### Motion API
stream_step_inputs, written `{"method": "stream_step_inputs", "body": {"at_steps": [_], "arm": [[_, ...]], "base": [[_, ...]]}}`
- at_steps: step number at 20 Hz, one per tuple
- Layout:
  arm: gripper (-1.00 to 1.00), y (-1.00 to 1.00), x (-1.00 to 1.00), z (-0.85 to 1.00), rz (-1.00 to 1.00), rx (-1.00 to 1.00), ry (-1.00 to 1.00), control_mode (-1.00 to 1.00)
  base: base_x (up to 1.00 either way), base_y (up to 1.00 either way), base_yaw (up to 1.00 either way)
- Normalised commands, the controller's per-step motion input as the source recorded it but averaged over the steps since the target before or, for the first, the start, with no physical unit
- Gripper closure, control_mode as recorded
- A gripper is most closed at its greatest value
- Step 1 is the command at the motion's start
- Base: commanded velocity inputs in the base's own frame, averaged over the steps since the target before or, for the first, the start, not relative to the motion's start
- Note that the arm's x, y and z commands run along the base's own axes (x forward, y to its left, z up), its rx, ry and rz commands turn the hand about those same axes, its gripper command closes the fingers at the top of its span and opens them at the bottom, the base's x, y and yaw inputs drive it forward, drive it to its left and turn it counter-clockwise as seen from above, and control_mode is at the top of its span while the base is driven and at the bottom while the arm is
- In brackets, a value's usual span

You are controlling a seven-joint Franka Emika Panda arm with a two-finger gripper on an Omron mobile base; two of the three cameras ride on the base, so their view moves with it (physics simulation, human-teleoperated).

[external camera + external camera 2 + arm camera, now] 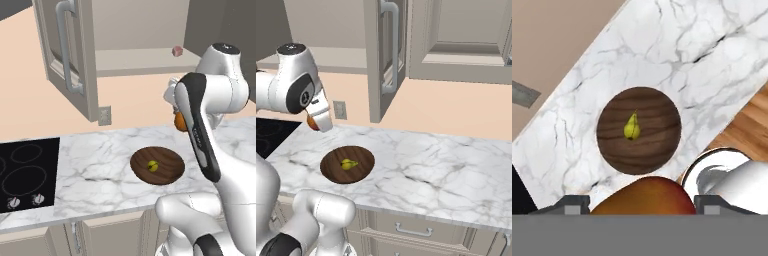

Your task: Open the cabinet. Pick the mango and pear from the cabinet and place them into the bowl. Then close the cabinet.

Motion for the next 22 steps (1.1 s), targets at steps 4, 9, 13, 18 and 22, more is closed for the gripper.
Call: {"method": "stream_step_inputs", "body": {"at_steps": [4,9,13,18,22], "arm": [[1.0,-0.08,0.97,-1.0,0.0,0.01,0.03,-1.0],[1.0,-0.05,0.98,-1.0,0.0,-0.01,0.0,-1.0],[1.0,-0.09,0.62,-1.0,0.0,-0.05,0.03,-1.0],[1.0,-0.01,0.31,-0.96,0.0,-0.02,0.12,-1.0],[1.0,-0.12,0.1,-0.75,0.03,0.0,0.0,-1.0]], "base": [[0.0,0.0,0.0],[0.0,0.0,0.0],[0.0,0.0,0.0],[0.0,0.0,0.0],[0.0,0.0,0.0]]}}
